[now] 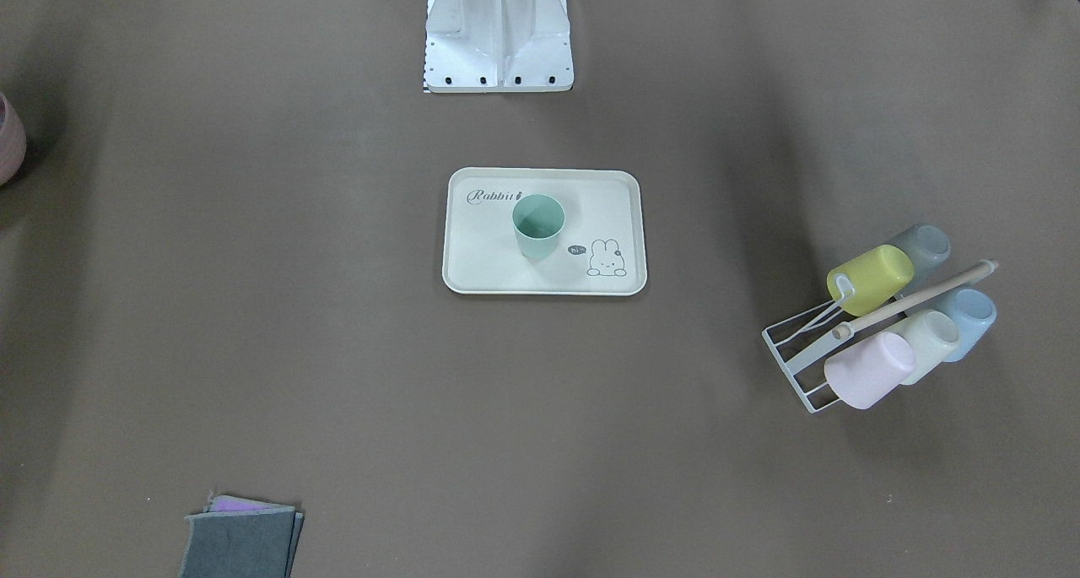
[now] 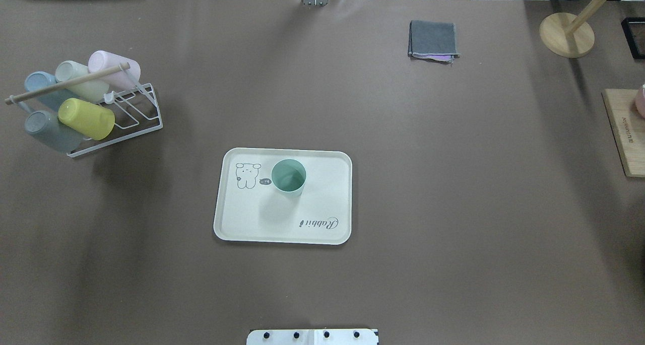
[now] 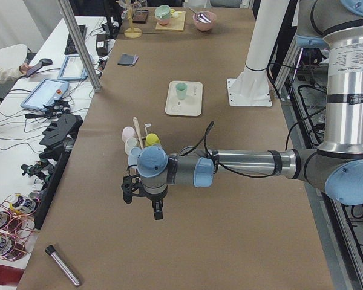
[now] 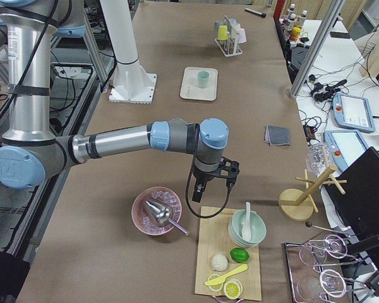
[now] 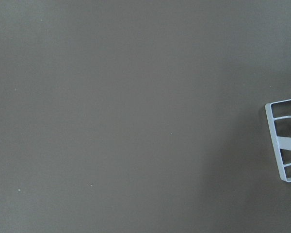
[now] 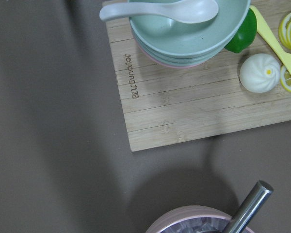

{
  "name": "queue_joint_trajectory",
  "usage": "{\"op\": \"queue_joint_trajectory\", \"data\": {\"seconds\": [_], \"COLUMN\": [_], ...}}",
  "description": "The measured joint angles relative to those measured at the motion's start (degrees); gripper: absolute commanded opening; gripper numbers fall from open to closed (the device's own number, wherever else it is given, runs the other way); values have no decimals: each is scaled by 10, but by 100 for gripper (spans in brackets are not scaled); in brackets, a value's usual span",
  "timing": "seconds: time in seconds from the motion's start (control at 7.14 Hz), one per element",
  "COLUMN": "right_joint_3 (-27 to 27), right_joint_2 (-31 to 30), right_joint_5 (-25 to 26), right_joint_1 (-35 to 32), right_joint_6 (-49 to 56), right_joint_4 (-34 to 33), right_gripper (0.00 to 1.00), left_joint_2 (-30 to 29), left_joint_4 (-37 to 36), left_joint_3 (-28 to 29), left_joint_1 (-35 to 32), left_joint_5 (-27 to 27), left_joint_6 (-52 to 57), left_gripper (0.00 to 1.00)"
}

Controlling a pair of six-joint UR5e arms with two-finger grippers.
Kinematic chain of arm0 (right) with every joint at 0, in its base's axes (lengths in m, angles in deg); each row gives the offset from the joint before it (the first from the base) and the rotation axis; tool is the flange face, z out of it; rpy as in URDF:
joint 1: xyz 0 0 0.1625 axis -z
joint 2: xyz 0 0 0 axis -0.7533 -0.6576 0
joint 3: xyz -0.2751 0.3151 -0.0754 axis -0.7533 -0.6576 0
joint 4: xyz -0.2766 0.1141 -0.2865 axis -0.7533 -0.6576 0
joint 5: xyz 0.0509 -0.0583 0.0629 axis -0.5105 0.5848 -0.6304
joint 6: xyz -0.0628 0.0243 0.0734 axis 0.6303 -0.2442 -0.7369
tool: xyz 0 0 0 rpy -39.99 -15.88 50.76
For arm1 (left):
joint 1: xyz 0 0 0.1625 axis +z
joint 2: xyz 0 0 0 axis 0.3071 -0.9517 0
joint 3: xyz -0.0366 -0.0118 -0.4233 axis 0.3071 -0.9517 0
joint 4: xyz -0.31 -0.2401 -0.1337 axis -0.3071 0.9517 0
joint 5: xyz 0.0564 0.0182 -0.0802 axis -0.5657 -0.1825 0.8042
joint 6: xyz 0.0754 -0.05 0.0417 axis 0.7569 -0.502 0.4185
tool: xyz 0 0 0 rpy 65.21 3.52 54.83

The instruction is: Pick up and place green cup on tray

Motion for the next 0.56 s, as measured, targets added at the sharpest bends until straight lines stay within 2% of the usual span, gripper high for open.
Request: {"op": "queue_joint_trajectory", "data": {"seconds": [0.56], "right_joint_3": [4], "right_joint_2": [-6], "right_joint_5": [1], "right_joint_1": [0], "right_joint_6": [1], "right_joint_4": [-1], "right_gripper": [100], "left_joint_2": [10], "left_joint_4": [0], "left_joint_3": [4], "left_joint_1": [-2], "left_joint_5": [-2], "left_joint_6": [2], "left_gripper": [98]}}
